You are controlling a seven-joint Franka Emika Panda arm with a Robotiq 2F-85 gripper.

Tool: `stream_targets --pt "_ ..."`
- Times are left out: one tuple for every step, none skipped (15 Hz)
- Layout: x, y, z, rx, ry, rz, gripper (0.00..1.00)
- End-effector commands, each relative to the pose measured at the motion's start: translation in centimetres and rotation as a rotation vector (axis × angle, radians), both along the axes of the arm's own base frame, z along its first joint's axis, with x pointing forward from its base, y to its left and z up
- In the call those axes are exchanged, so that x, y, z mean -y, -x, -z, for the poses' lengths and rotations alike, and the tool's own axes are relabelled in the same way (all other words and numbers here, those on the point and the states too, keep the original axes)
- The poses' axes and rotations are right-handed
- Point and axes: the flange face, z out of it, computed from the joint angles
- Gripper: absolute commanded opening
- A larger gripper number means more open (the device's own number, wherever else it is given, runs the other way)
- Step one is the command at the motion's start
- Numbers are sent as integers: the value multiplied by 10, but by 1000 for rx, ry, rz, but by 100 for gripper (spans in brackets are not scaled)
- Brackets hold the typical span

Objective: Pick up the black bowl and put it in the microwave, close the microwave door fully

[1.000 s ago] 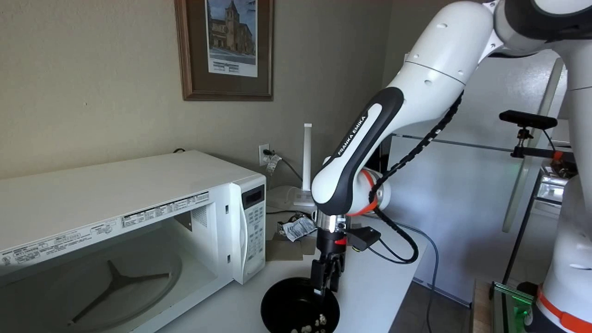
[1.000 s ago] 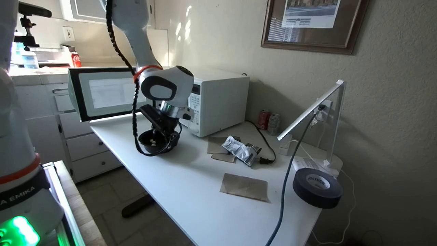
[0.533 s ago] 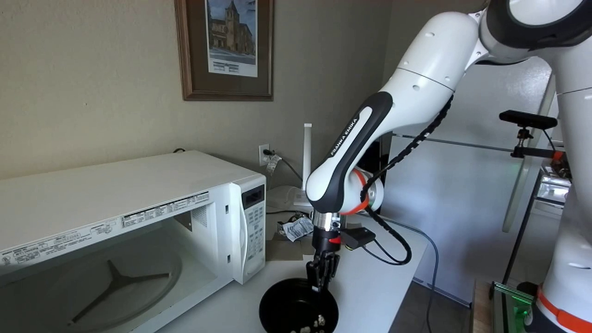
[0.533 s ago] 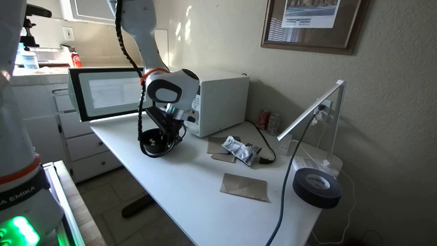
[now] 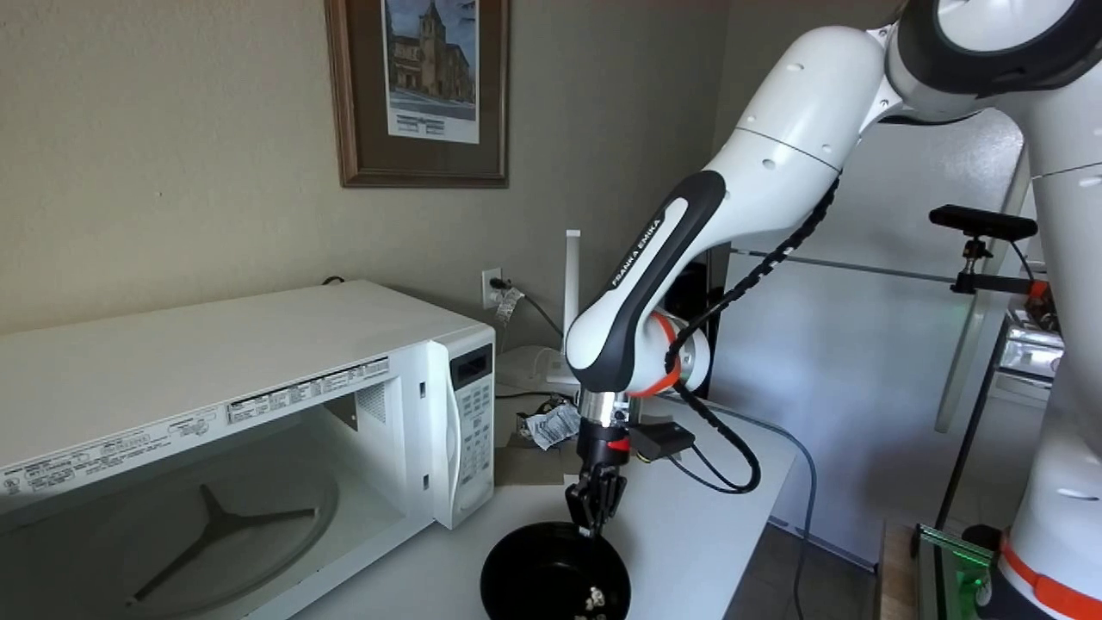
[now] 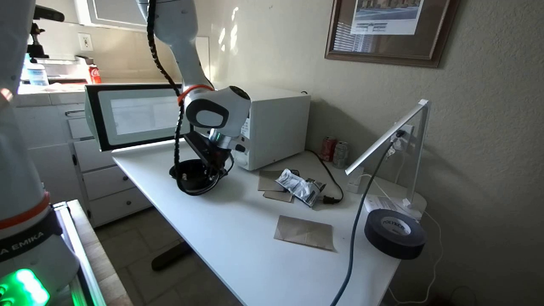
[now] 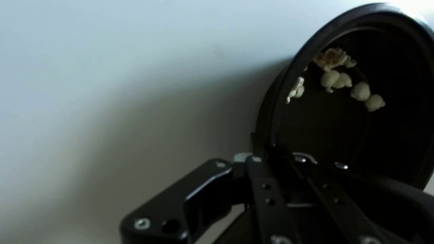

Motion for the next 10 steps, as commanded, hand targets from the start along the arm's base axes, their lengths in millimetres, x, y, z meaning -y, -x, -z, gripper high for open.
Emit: stream_targets --pt "-6 -2 5 7 -44 22 2" --pt "-11 -1 1 7 -73 23 2" --pt "-19 0 -3 11 -107 25 2" --pt "-25 2 -6 12 -136 30 2" --pt "-33 3 -10 12 -165 37 2" --pt "-41 4 -13 14 -186 42 2" --pt "-49 3 -16 19 -206 43 2" --pt "-56 2 -19 21 -226 50 2" --pt "-61 1 -21 28 -246 59 2" --pt "-68 -2 -24 37 -266 76 2"
